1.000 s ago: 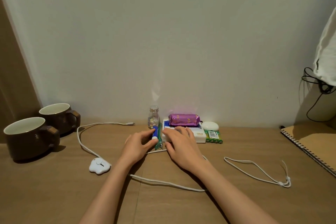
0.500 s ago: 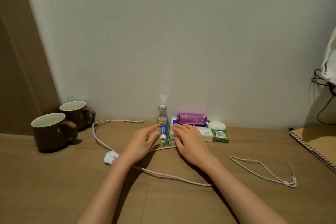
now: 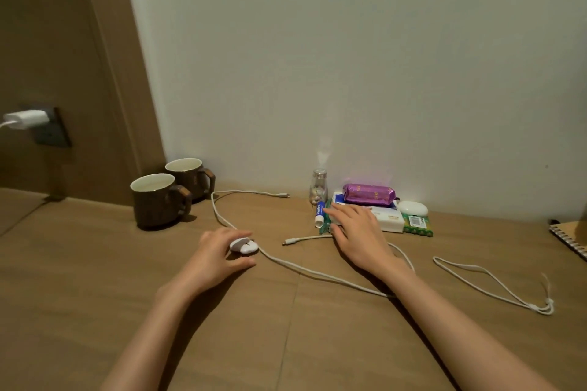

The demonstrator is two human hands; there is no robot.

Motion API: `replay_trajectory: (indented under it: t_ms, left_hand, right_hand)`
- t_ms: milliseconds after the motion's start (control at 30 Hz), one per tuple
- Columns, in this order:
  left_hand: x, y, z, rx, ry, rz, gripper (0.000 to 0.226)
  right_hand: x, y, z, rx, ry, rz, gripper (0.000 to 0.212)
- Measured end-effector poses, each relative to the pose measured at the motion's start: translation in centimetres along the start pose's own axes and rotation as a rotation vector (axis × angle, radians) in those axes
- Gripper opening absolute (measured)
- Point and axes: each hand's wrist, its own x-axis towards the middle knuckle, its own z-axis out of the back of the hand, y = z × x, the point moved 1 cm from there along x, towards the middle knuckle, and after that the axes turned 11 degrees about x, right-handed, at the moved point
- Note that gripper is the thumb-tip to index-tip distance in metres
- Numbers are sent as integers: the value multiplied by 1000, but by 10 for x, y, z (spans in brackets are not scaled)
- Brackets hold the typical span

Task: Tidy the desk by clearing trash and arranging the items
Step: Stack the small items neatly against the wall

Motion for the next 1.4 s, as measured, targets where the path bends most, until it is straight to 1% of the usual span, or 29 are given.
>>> replay_trajectory:
  t_ms: [100, 233, 367, 467, 533, 633, 700, 800, 900, 1000, 1200, 1300, 1400]
  left_hand:
    - [1, -1, -1, 31, -28, -3, 49]
    - [4, 1, -1, 55, 11, -9, 40]
    - [6, 7, -2, 57, 16, -2, 32]
    - [11, 4, -2, 24, 25, 17, 34]
    - [17, -6, 0, -46, -9, 24, 33]
    - [37, -30, 4, -125, -157, 24, 33]
    - [55, -48, 2, -163, -224, 61, 32]
    - [81, -70, -13, -187, -188, 165, 34]
    - [101, -82, -36, -114, -140, 205, 37]
    - [116, -88, -52, -43, -147, 232, 41]
    - [131, -94, -68, 128, -156, 297, 57]
    - [132, -94, -72, 121, -151, 323, 60]
    - [132, -94, -72, 103, -124, 325, 57]
  right_hand:
    - [-2, -1, 1, 8, -5, -2, 40]
    - [-4, -1, 1, 23, -16, -3, 39]
    - [-3, -2, 1, 26, -27, -6, 38]
    - [-2, -1, 2, 31, -27, -5, 38]
    - [0, -1, 4, 44, -45, 2, 37]
    - [3, -5, 11, 46, -111, 8, 34]
    - [2, -11, 16, 30, -139, -13, 32]
    - [0, -25, 22, 29, -155, -56, 30]
    - [-2, -32, 24, 51, -143, -73, 30]
    - [-2, -35, 24, 51, -144, -74, 31]
    - [-1, -40, 18, 67, -168, -82, 32]
    - [-1, -40, 17, 75, -168, -90, 32]
    - [-1, -40, 17, 74, -159, -97, 33]
